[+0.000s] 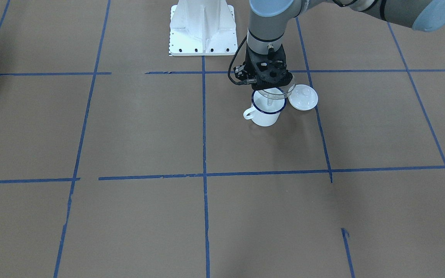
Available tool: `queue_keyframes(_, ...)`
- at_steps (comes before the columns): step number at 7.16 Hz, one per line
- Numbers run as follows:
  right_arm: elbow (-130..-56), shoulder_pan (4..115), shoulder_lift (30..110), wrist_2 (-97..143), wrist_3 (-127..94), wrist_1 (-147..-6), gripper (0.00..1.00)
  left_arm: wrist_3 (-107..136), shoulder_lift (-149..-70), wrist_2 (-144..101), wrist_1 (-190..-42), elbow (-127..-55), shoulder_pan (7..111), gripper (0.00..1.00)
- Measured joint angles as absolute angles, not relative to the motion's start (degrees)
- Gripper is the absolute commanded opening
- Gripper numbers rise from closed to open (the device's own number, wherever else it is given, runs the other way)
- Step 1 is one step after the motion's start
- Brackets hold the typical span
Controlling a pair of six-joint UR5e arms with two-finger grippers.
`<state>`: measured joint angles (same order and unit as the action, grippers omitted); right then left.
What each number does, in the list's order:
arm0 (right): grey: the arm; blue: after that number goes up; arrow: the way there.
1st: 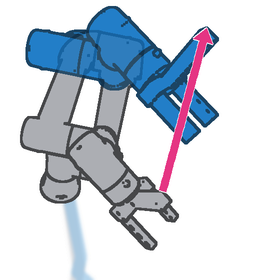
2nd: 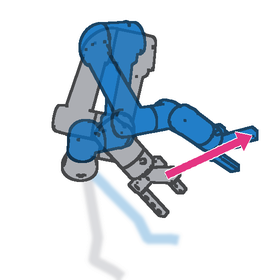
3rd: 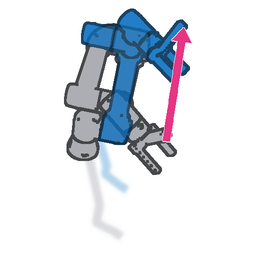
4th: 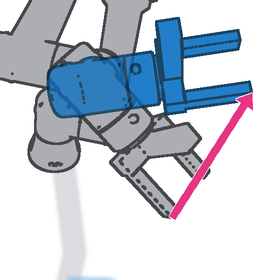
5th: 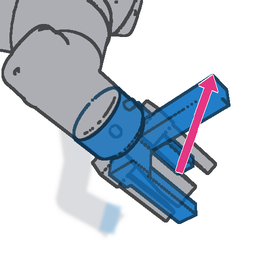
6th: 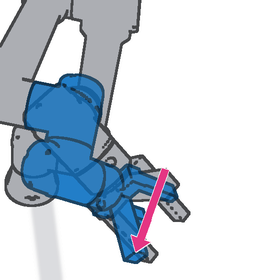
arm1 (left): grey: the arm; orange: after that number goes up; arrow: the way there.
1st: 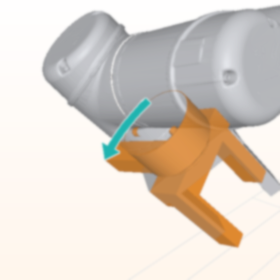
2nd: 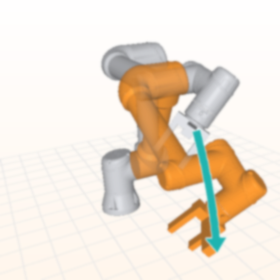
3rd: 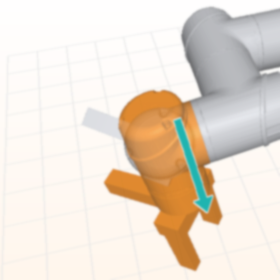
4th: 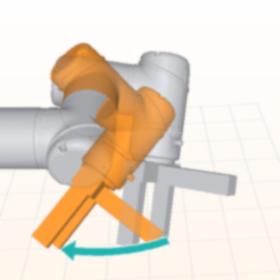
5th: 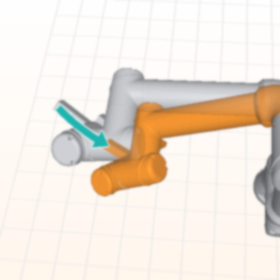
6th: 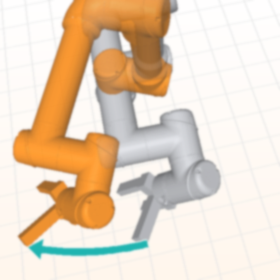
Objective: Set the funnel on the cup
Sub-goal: 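Lift the funnel and carry it over the open mug, then lower the funnel into the mug opening with the left gripper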
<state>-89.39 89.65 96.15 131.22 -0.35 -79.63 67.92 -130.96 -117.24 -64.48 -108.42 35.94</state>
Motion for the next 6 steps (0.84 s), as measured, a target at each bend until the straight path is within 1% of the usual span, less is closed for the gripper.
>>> queue_keyframes(5,-89.39,89.65,96.15,131.22,-0.35,-79.63,1.0,67.76,-129.52,-117.18,-68.74,-104.24,33.76,0.0)
queue_keyframes(6,-89.39,89.65,96.15,131.22,-0.35,-79.63,1.0,67.76,-129.46,-117.2,-69.41,-103.72,33.49,0.09)
